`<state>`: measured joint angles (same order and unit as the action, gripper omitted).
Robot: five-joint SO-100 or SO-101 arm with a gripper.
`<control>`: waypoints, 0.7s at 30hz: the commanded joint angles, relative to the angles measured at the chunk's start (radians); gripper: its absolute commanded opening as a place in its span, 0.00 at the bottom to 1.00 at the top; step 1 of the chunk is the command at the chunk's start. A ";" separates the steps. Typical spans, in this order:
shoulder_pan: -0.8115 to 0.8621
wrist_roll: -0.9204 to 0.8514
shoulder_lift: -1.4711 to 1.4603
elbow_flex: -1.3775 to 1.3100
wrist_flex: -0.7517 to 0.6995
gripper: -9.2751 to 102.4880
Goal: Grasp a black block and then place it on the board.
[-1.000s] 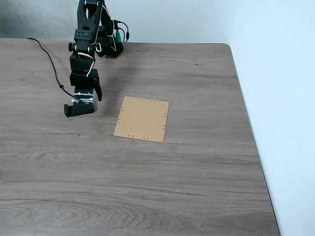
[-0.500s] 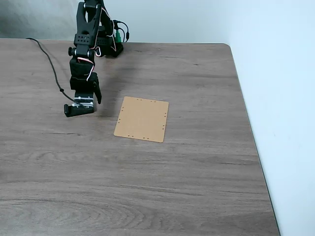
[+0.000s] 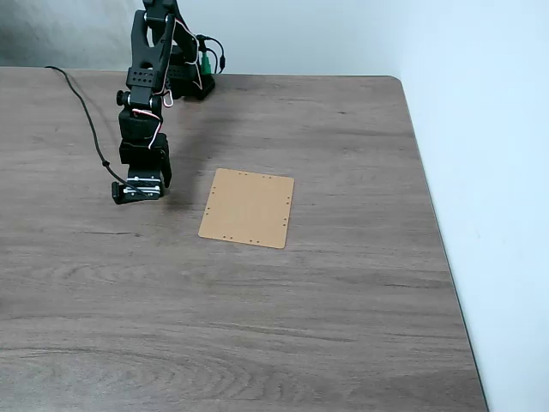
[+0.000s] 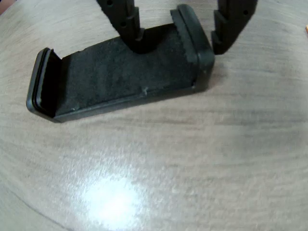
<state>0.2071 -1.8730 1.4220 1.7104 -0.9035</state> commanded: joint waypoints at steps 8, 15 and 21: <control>0.008 -0.046 0.006 -0.031 0.003 0.09; 0.002 -0.052 0.006 -0.031 -0.005 0.09; -0.014 -0.002 0.040 -0.087 -0.083 0.09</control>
<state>0.2071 -1.8929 1.4051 1.6828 -0.9419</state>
